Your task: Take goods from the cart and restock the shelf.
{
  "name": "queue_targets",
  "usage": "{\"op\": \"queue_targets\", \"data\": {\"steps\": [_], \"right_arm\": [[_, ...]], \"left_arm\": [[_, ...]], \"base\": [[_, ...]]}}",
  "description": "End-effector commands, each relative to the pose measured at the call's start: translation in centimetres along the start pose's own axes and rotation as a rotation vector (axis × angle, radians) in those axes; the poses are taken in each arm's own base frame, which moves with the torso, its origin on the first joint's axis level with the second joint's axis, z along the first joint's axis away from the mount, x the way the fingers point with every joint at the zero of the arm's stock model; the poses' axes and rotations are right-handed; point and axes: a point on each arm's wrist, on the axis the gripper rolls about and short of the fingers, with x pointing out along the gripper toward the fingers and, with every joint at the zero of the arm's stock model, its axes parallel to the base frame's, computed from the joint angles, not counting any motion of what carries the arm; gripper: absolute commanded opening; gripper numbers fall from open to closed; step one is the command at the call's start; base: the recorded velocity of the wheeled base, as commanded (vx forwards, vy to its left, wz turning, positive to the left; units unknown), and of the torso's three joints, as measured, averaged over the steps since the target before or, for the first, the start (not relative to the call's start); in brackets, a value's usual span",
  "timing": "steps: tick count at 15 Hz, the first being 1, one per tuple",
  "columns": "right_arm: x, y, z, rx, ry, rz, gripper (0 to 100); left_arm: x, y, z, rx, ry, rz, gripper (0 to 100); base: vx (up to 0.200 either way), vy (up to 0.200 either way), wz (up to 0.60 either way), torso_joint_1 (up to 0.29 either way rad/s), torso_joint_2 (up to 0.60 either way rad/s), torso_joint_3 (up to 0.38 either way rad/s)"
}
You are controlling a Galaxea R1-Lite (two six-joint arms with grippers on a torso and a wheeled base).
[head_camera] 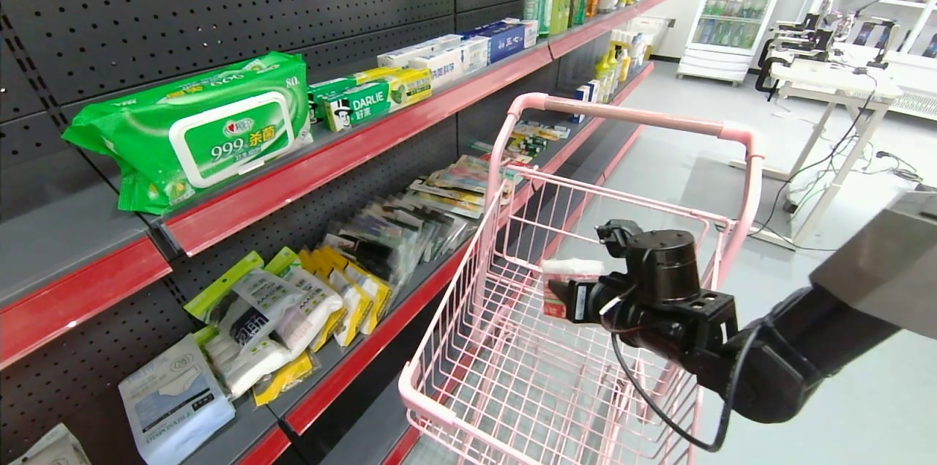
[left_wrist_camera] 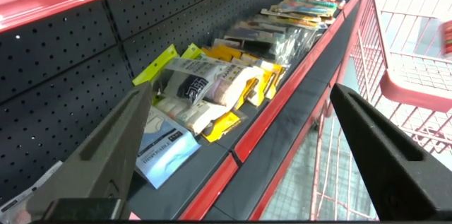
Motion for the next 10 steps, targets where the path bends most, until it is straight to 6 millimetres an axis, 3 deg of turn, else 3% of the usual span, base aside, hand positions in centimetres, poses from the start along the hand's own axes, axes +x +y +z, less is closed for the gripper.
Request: {"op": "queue_targets", "data": {"steps": [1,5,10], "right_arm": [[-3.8,-2.2,3.1,-0.090,-0.106,-0.035,0],[-8.0,-3.8,5.5,-0.237,-0.210,-0.026,0],[-13.5,-9.1,6.5,-0.396,-0.281,-0.214,0]], "left_arm": [[0.0,0.0,0.0,-0.004,0.003,0.000,100],[0.0,0.0,0.0,-0.005,0.003,0.000,100],[0.0,0.0,0.0,-0.005,0.004,0.000,100]], "base": [[0.000,0.000,0.00,0.000,0.00,0.000],[0.000,0.000,0.00,0.000,0.00,0.000],[0.000,0.000,0.00,0.000,0.00,0.000]]}}
